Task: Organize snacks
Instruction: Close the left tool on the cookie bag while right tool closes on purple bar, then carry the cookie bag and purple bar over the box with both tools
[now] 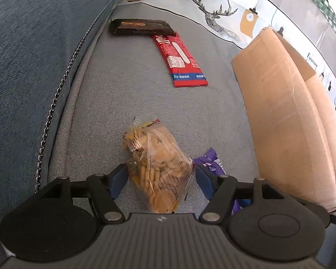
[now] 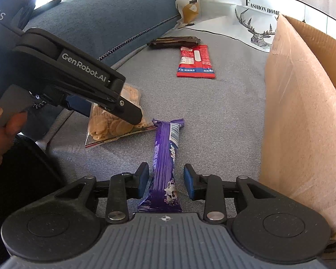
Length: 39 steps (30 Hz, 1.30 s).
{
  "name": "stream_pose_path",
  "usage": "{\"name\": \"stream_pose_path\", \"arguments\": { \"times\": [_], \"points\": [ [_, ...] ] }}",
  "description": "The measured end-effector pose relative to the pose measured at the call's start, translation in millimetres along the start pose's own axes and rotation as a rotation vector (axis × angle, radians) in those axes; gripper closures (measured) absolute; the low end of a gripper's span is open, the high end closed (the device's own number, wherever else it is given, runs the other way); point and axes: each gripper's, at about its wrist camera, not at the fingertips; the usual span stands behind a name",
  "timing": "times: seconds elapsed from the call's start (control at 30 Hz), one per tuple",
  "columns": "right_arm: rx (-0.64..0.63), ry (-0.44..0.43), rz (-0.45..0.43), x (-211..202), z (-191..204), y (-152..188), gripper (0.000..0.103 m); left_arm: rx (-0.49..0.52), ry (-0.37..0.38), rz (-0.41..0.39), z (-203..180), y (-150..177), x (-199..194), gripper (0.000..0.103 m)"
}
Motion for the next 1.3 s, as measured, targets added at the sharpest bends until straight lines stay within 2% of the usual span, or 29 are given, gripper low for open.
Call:
{"name": "stream_pose_path", "arguments": {
  "times": [0.5,0.57,0.6,0.67,0.73,0.77,0.93,1.1,1.3],
  "points": [
    [-0.016,0.011,-0.003,1.1,2.7,0.4,0.067,0.018,-0.016,-0.003,-5.4,0.1,2.4,0.025],
    [-0.023,0.02,-0.006,1.1,3.8,0.7,0.071,0.024,-0.02,-0.003,-6.7,0.2,2.9,0.025],
    [-0.028,0.028,-0.013,0.4,5.2,1.0,0.083,0.026,-0.023,-0.004,-8.1,0.1,3.3,0.025],
    [-0.033,0.036,-0.026,-0.8,5.9,1.0,0.085,0.031,-0.03,-0.006,-9.5,-0.2,3.6,0.025],
    [-0.036,0.04,-0.048,-4.2,6.0,0.9,0.086,0.039,-0.041,-0.011,-11.5,0.3,3.7,0.028],
    [-0.039,0.041,-0.059,-6.0,6.5,0.6,0.086,0.043,-0.045,-0.014,-12.1,0.5,3.6,0.034],
    [-0.05,0.047,-0.106,-17.3,10.2,0.2,0.086,0.077,-0.043,-0.058,-15.8,5.3,-3.9,0.048],
    [-0.05,0.056,-0.158,-35.4,11.8,-0.9,0.086,0.092,-0.037,-0.117,-15.9,12.5,-17.8,0.05],
    [-0.047,0.069,-0.286,-76.4,4.8,-14.8,0.086,0.07,0.0,-0.182,-10.4,16.2,-33.8,0.052]
  ]
}}
Point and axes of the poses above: each gripper's, at about its wrist camera, not at the fingertips, and x roughly the way its jaws point, z to its left, y to its underside, and after that the axes turned 1 degree about -y, right-handed
